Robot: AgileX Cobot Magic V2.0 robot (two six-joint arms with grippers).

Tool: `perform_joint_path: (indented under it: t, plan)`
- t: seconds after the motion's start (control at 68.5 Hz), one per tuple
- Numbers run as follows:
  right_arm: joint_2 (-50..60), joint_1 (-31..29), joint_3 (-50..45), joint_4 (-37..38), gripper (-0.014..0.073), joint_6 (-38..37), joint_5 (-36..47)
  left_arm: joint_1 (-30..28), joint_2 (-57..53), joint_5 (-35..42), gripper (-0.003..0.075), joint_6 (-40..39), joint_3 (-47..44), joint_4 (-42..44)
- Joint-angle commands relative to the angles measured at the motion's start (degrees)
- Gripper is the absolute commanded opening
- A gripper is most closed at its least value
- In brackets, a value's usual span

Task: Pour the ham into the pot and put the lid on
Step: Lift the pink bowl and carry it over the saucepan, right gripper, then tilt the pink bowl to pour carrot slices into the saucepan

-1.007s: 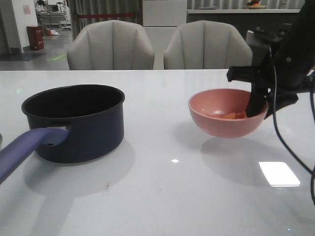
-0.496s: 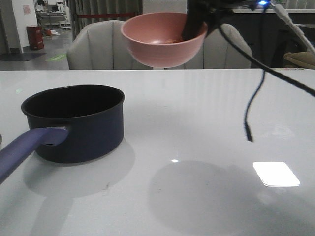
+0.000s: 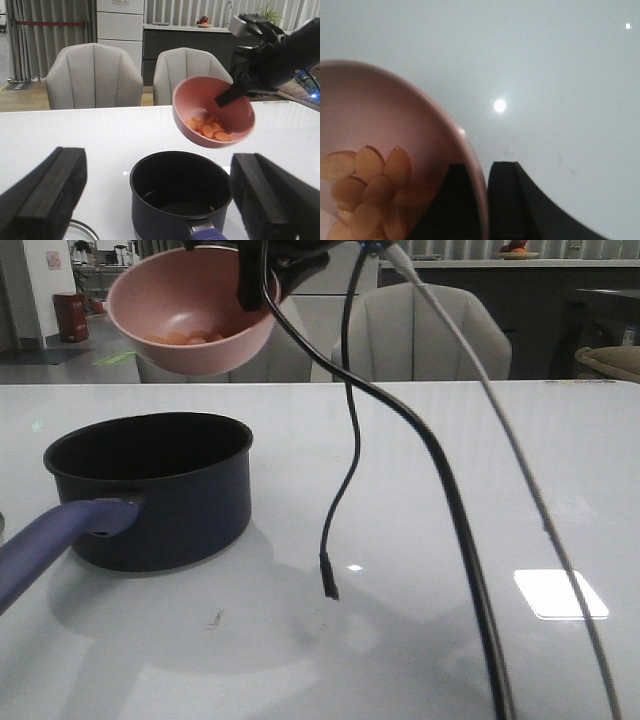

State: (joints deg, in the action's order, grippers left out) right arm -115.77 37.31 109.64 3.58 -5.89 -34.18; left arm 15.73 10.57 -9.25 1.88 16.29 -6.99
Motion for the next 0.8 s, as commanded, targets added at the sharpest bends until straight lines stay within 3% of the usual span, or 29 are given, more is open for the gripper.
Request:
perform_joint_path:
  t: [0.0,0.35,0.569,0.788]
  plan:
    - [4.0,0.2,-1.7,2.2,0.0127,-0.5,13.2,0.5,0.8,4.4,0.0625,-0.1,1.6,-0.1]
    - [5.3,0.4,-21.2,2.7,0.0132,1.9,53.3,0.5,0.8,4.4,0.0625,-0.1,1.6,-0.1]
    - [5.2,0.9,-31.3,2.7,0.0132,17.8,74.9,0.5,0.8,4.4,0.0625,-0.1,1.6,-0.1]
    - [5.0,1.3,-35.6,2.7,0.0132,34.7,86.2,0.5,0.8,4.4,0.0625,-0.1,1.6,-0.1]
